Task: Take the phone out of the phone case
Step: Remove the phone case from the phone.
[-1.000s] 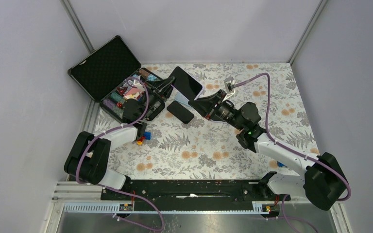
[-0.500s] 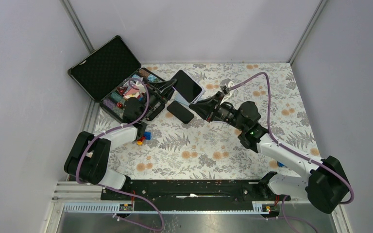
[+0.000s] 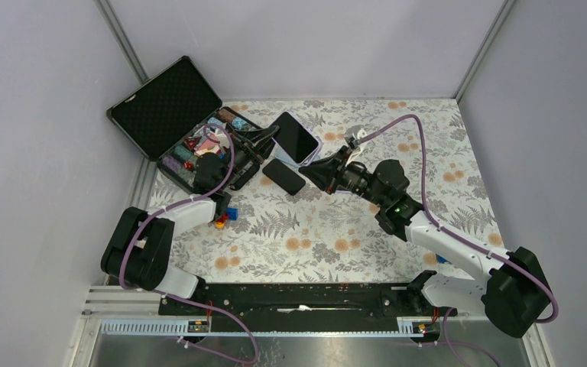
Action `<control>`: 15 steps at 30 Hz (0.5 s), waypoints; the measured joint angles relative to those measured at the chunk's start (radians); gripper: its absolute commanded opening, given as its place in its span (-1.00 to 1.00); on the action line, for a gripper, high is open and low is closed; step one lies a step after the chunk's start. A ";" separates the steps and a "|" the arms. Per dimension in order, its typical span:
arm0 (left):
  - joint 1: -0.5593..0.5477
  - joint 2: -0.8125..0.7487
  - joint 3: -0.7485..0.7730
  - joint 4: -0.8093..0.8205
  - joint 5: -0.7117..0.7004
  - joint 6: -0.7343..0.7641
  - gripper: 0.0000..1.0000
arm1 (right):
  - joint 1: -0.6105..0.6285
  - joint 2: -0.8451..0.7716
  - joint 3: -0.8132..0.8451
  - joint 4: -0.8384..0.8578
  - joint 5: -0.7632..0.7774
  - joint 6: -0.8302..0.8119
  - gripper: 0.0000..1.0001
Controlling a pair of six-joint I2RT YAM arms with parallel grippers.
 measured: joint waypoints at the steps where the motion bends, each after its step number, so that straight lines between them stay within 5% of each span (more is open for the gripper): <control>1: 0.000 0.000 0.000 0.000 0.001 0.000 -1.00 | 0.000 -0.002 0.000 0.000 0.000 0.007 -0.43; 4: -0.001 0.000 0.000 0.003 0.009 -0.004 -1.00 | 0.000 -0.014 -0.001 -0.002 0.011 0.030 0.15; 12: -0.006 -0.014 0.000 0.037 0.049 -0.051 -1.00 | -0.040 -0.086 -0.032 -0.088 0.045 0.042 0.92; 15: -0.003 -0.015 0.000 0.042 0.052 -0.051 -1.00 | -0.051 -0.107 -0.031 -0.108 0.035 0.069 0.98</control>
